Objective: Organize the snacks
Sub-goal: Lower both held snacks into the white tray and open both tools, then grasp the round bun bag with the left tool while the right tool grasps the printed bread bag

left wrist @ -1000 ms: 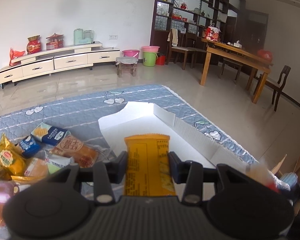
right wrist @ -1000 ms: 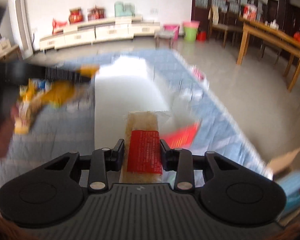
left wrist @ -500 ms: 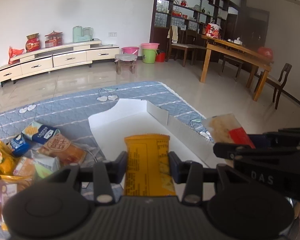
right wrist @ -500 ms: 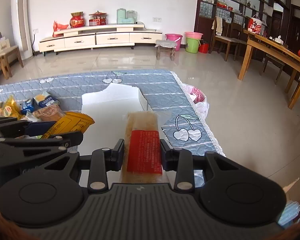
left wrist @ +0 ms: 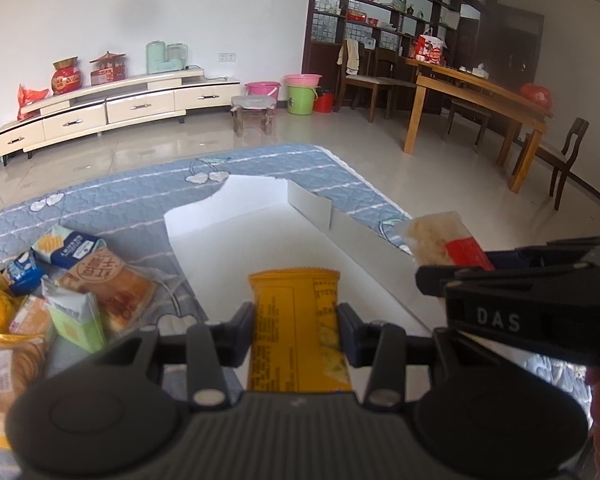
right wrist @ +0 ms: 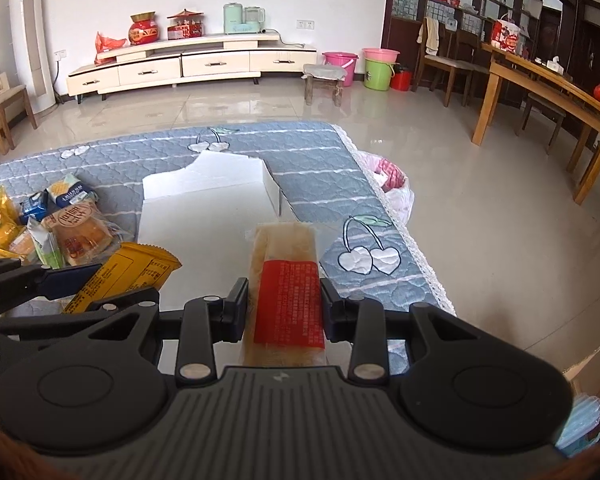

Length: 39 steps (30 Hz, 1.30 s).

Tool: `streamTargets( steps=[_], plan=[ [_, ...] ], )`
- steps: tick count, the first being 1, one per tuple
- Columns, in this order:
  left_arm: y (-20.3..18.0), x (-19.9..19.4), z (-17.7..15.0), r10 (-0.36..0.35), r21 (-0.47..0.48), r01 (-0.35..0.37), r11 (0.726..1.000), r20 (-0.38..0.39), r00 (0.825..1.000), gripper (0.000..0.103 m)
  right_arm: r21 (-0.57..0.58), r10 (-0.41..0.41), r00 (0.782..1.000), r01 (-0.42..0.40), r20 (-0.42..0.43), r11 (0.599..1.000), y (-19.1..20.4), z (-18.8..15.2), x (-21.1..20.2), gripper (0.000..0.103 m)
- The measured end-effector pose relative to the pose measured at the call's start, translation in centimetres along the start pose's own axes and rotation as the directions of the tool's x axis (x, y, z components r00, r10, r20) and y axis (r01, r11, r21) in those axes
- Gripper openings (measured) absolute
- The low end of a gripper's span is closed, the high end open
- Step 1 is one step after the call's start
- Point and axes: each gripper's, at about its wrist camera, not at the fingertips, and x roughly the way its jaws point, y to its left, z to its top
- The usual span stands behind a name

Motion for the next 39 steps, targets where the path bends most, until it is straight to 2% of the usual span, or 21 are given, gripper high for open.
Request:
streamTargets(
  steps=[2, 5, 11, 15, 24, 32, 39],
  plan=[
    [-0.3, 0.2, -0.2, -0.005, 0.001, 0.005, 1.000, -0.008, 1.000, 0.043, 0.001, -0.013, 1.000, 0.013, 0.003, 1.000, -0.1, 0.0, 0.1, 0.045],
    [-0.5, 0.3, -0.4, -0.011, -0.002, 0.011, 1.000, -0.017, 1.000, 0.045, 0.005, -0.032, 0.999, 0.032, 0.023, 0.999, -0.1, 0.1, -0.1, 0.067],
    [-0.1, -1.4, -0.2, 0.000, -0.007, 0.000, 1.000, 0.014, 1.000, 0.056, 0.024, -0.038, 0.998, 0.037, 0.054, 0.999, 0.3, 0.7, -1.5, 0.069],
    [1.7, -3.3, -0.3, 0.046, -0.023, -0.045, 0.999, 0.053, 0.998, 0.059, 0.031, -0.019, 0.997, 0.016, 0.081, 0.999, 1.5, 0.8, -2.8, 0.079],
    [8.1, -7.0, -2.1, 0.181, -0.093, -0.175, 0.980, 0.057, 0.982, 0.059, 0.001, 0.074, 0.995, -0.074, 0.072, 0.997, 7.9, 0.3, -3.3, 0.083],
    [14.1, -9.2, -4.1, 0.286, -0.157, -0.277, 0.948, 0.038, 0.957, 0.059, -0.047, 0.157, 0.987, -0.155, 0.037, 0.987, 14.6, -0.2, -2.4, 0.083],
    [18.5, -10.4, -5.5, 0.361, -0.188, -0.350, 0.918, 0.029, 0.932, 0.059, -0.069, 0.208, 0.978, -0.208, -0.005, 0.976, 18.9, -0.7, -0.8, 0.083]
  ],
)
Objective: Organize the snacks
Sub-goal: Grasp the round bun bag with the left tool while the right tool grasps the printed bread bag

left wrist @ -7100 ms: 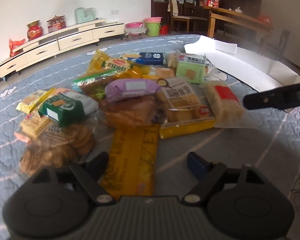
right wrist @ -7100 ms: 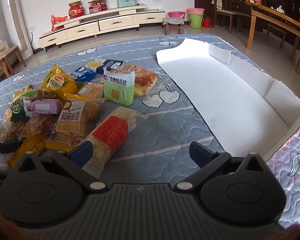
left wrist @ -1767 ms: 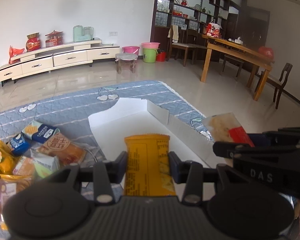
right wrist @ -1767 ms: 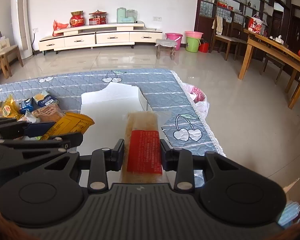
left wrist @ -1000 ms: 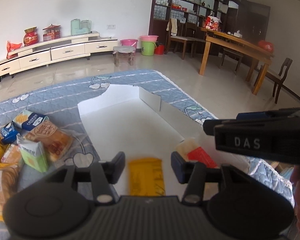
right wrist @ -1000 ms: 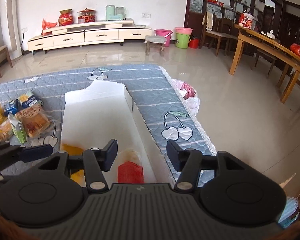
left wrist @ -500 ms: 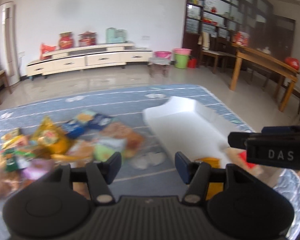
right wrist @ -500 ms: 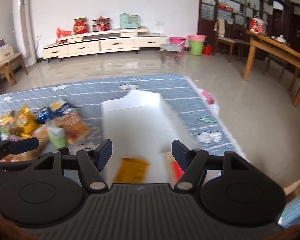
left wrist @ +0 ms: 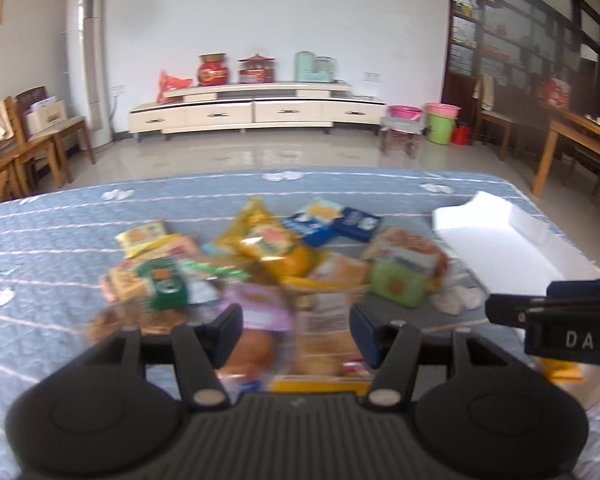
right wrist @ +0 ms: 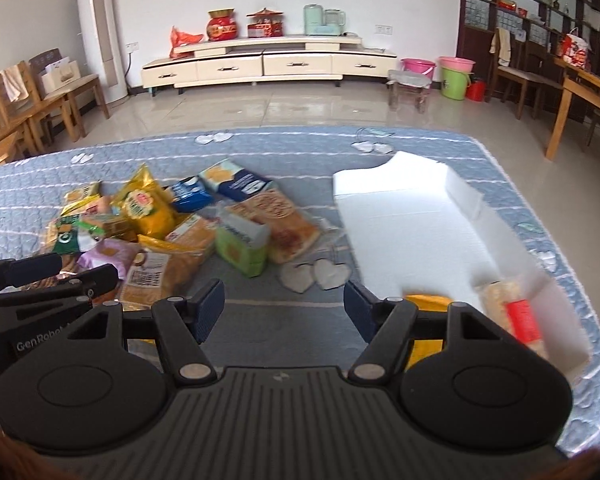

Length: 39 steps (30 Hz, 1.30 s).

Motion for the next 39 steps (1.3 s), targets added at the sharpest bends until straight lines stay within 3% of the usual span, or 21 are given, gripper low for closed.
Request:
streamTargets(
  steps=[8, 15, 26, 31, 33, 35, 39],
  plan=[
    [4.4, 1.6, -1.0, 0.062, -0.022, -0.063, 0.998, -0.020, 0.998, 0.059, 0.010, 0.054, 0.997, -0.054, -0.045, 0.998, 3.9, -0.8, 3.0, 0.087],
    [6.2, 2.9, -1.8, 0.062, -0.026, -0.063, 0.998, -0.039, 0.997, 0.059, 0.013, 0.059, 0.995, -0.058, -0.078, 0.998, 6.7, -1.0, 5.9, 0.102],
    [7.2, 3.9, -2.5, 0.033, -0.009, -0.033, 0.999, -0.037, 0.999, 0.059, 0.051, 0.021, 0.989, -0.013, -0.147, 0.999, 8.2, -1.1, 10.3, 0.103],
    [7.3, 4.2, -2.8, 0.001, -0.012, -0.001, 1.000, -0.041, 0.999, 0.066, 0.036, 0.058, 0.990, -0.054, -0.125, 0.998, 8.5, -1.2, 10.4, 0.103],
    [6.8, 4.1, -2.8, -0.016, 0.006, 0.017, 1.000, -0.035, 0.999, 0.068, 0.027, 0.071, 0.990, -0.068, -0.119, 0.997, 8.5, -1.1, 9.9, 0.069],
    [6.3, 4.1, -2.8, -0.026, 0.027, 0.027, 0.999, -0.032, 0.999, 0.072, 0.019, 0.066, 0.991, -0.064, -0.115, 0.998, 8.1, -1.1, 9.6, 0.060],
    [5.7, 4.7, -2.7, -0.038, 0.044, 0.040, 0.998, -0.034, 0.999, 0.077, 0.031, 0.060, 0.992, -0.057, -0.113, 0.998, 6.2, -1.3, 8.8, 0.055]
  ],
)
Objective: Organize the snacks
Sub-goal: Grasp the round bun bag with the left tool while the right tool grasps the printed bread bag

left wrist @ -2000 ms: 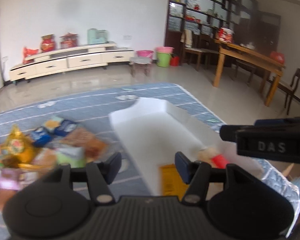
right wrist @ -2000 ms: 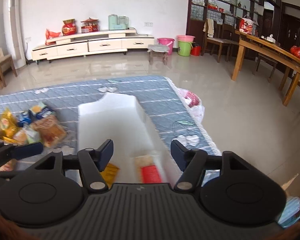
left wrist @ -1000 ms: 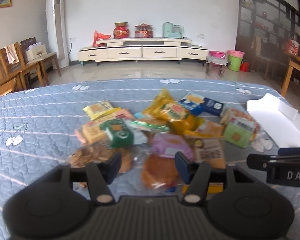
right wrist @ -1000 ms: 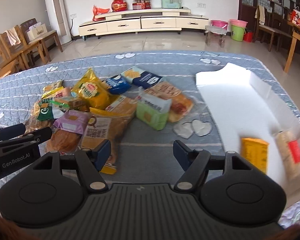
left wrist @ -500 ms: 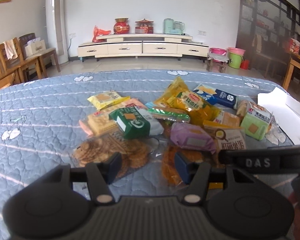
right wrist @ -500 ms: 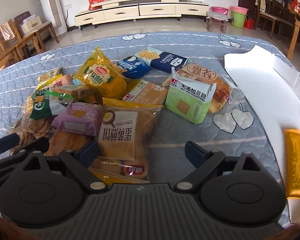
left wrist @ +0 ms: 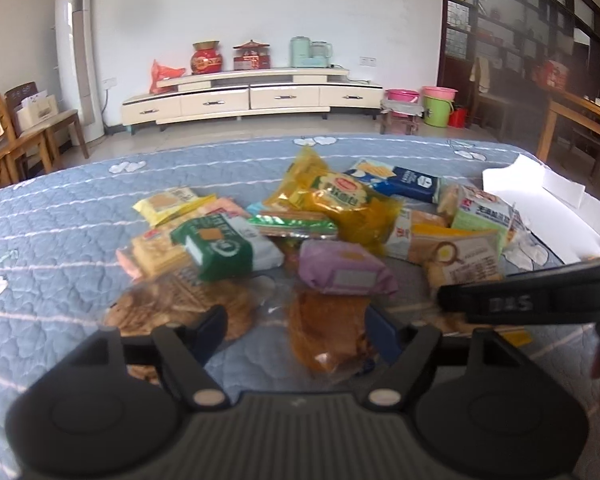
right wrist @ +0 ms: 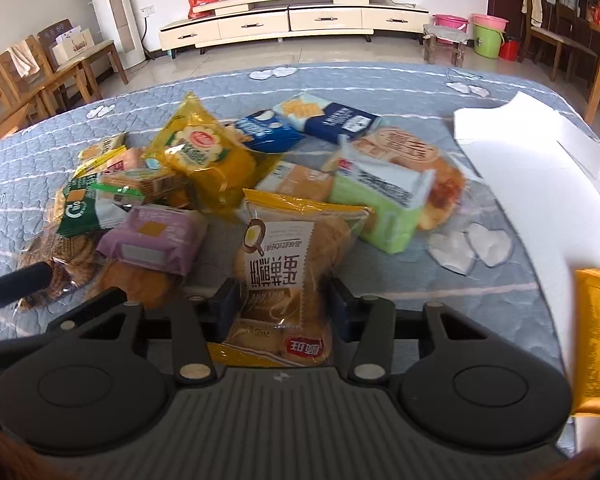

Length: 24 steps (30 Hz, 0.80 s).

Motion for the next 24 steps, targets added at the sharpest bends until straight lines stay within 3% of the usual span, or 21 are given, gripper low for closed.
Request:
streamTargets(
  steps=[7, 10, 11, 14, 19, 24],
  plan=[
    [-1.2, 0.3, 0.2, -0.038, 0.009, 0.038, 0.999, -0.017, 0.999, 0.078, 0.016, 0.026, 1.000, -0.026, 0.009, 1.000, -3.2, -1.1, -1.7, 0.055],
    [-1.8, 0.6, 0.3, -0.024, 0.008, 0.024, 1.000, -0.013, 1.000, 0.086, 0.007, 0.037, 0.999, -0.037, 0.017, 0.999, -4.0, -1.4, -1.8, 0.057],
    [-1.7, 0.8, 0.4, -0.026, -0.015, 0.026, 1.000, -0.027, 0.999, 0.087, 0.010, 0.037, 0.999, -0.037, 0.023, 0.999, -4.2, -1.6, -2.0, 0.062],
    [-2.1, 0.4, 0.4, -0.020, -0.039, 0.020, 0.999, -0.019, 1.000, 0.089, 0.005, 0.018, 0.999, -0.019, 0.048, 1.000, -4.4, -1.9, -2.3, 0.103],
    [-3.1, 0.9, 0.0, 0.025, 0.005, -0.025, 1.000, 0.002, 1.000, 0.098, -0.006, -0.051, 0.997, 0.052, 0.064, 0.999, -4.6, -1.7, -2.2, 0.103],
    [-2.7, 1.8, -0.2, 0.037, -0.003, -0.037, 0.999, 0.003, 0.999, 0.101, 0.039, -0.014, 0.996, 0.010, 0.089, 0.999, -5.5, -1.4, -2.2, 0.103]
  ],
)
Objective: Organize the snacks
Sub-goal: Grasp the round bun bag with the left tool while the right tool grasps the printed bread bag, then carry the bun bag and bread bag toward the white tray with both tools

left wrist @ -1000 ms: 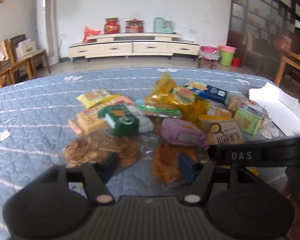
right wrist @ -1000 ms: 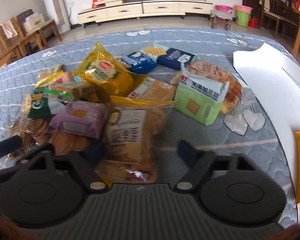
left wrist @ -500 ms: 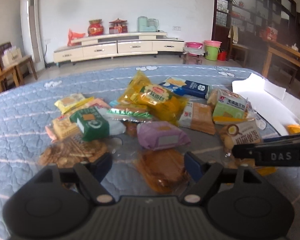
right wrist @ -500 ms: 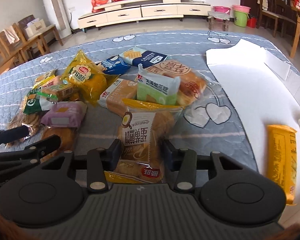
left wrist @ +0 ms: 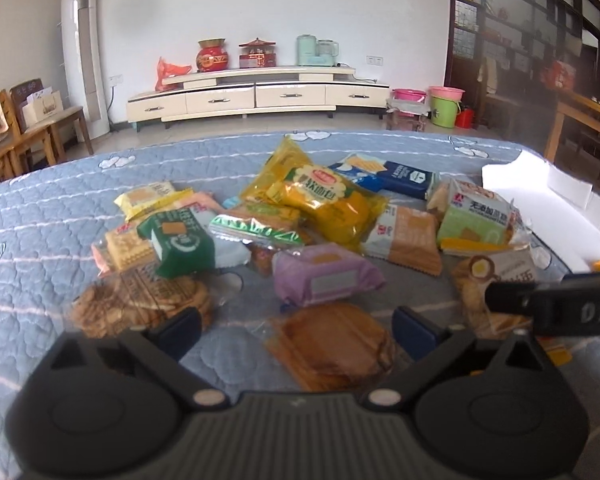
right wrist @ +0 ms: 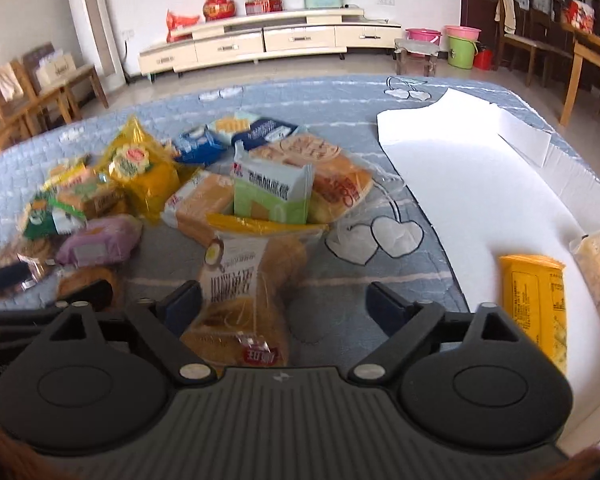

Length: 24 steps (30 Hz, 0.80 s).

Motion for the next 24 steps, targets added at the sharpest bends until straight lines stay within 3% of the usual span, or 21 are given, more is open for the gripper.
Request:
streamTargets(
  steps=[3, 6, 10, 11, 13, 15, 18, 24],
  plan=[
    [-0.4, 0.9, -0.2, -0.002, 0.005, 0.002, 1.000, -0.004, 1.000, 0.097, -0.022, 0.021, 1.000, -0.021, -0.002, 1.000, 0.6, 0.3, 0.4, 0.103],
    [-0.7, 1.5, -0.5, -0.015, -0.003, 0.015, 1.000, 0.001, 1.000, 0.083, -0.039, -0.008, 1.000, 0.008, -0.012, 0.999, 1.4, 0.5, 1.2, 0.103],
    [-0.9, 1.4, -0.7, -0.015, 0.004, 0.015, 1.000, 0.022, 1.000, 0.074, 0.005, -0.006, 0.998, 0.007, -0.056, 1.000, 1.3, 0.6, 2.5, 0.103],
    [-0.9, 1.3, -0.7, -0.024, 0.005, 0.024, 1.000, 0.024, 0.999, 0.063, 0.001, -0.007, 0.999, 0.007, -0.046, 1.000, 1.5, 0.5, 2.7, 0.103],
    [-1.2, 0.8, -0.9, -0.030, 0.027, 0.030, 0.999, 0.028, 0.999, 0.057, -0.030, -0.012, 0.999, 0.011, -0.032, 0.999, 2.0, 0.4, 2.6, 0.077],
    [-1.2, 0.4, -1.2, -0.034, 0.027, 0.033, 0.999, 0.028, 0.999, 0.057, -0.027, -0.003, 1.000, 0.002, -0.029, 1.000, 2.0, 0.5, 2.3, 0.064],
    [-0.8, -0.2, -1.4, -0.034, 0.010, 0.034, 0.999, 0.025, 0.999, 0.057, -0.032, 0.004, 1.000, -0.004, -0.010, 0.999, 1.7, 0.4, 1.6, 0.055],
    [-0.8, -2.9, -1.4, -0.036, 0.030, 0.034, 0.999, 0.059, 0.998, 0.056, -0.079, 0.028, 0.999, -0.026, 0.030, 0.997, 1.5, 0.0, -0.6, 0.050]
  ],
)
